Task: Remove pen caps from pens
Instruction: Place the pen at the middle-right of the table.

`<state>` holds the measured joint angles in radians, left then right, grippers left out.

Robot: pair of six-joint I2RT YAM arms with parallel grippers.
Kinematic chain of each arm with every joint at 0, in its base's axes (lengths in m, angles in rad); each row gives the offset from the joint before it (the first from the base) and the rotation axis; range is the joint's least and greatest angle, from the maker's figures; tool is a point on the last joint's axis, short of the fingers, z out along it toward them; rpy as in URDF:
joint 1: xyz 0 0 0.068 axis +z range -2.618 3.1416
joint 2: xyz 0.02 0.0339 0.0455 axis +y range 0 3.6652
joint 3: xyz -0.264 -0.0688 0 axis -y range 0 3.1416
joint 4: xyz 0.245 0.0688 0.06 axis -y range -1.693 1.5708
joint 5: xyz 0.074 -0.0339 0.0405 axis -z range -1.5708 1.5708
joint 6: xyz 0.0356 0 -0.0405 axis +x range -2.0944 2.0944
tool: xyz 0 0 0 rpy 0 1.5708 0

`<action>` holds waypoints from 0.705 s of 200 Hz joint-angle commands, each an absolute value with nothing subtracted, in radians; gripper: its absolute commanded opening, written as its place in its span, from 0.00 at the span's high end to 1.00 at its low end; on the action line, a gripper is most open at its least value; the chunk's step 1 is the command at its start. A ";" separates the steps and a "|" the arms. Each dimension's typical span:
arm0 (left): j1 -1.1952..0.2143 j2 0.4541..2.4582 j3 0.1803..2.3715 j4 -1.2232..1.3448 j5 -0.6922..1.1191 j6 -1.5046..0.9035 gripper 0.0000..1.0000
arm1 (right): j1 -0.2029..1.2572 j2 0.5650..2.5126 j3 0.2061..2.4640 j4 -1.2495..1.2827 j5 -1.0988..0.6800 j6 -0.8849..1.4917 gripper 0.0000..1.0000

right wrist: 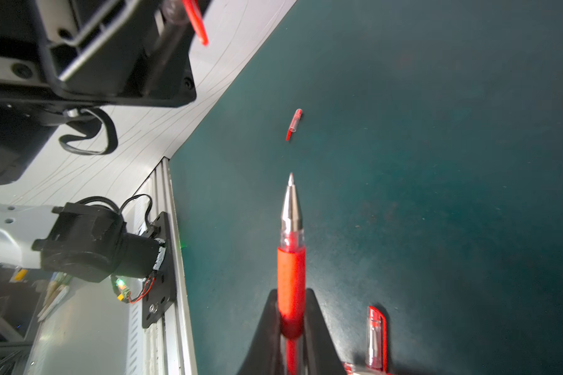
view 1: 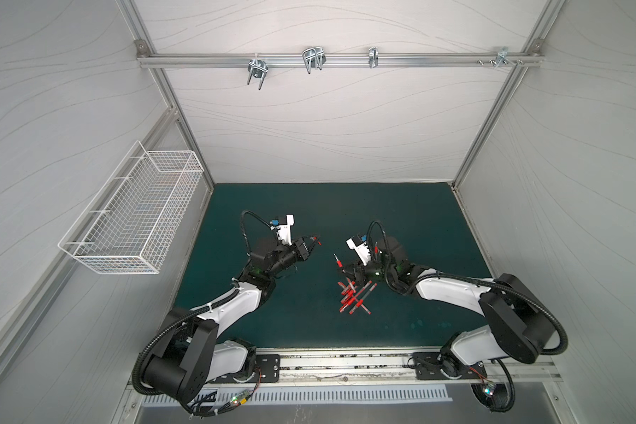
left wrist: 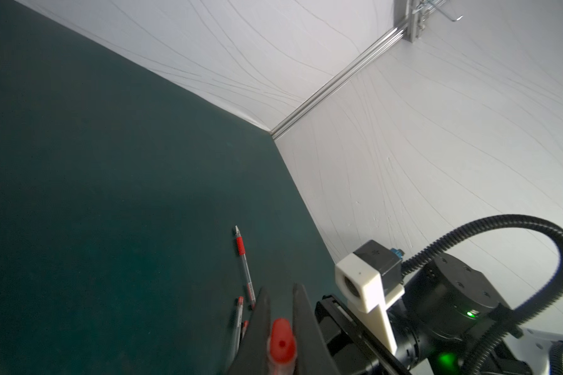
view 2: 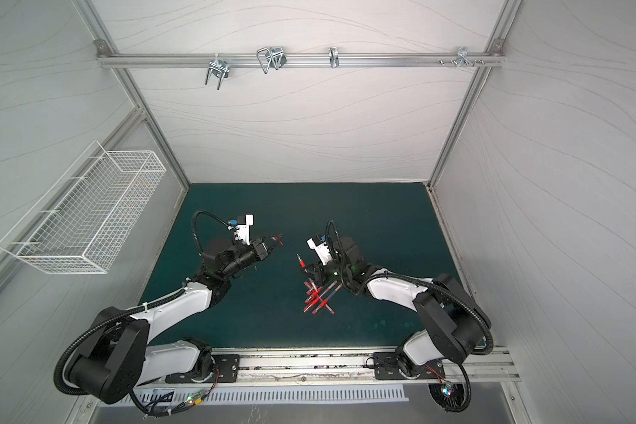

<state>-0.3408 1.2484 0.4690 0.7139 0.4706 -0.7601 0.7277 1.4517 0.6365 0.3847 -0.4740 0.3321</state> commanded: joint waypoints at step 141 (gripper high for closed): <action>-0.243 1.414 0.650 0.124 0.000 -0.653 1.00 | 0.408 1.220 0.572 0.004 0.203 0.537 1.00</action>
<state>-0.2657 1.3785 0.6071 0.1509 0.0494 -0.6647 0.4389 1.1923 0.5484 0.1093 0.1162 0.4896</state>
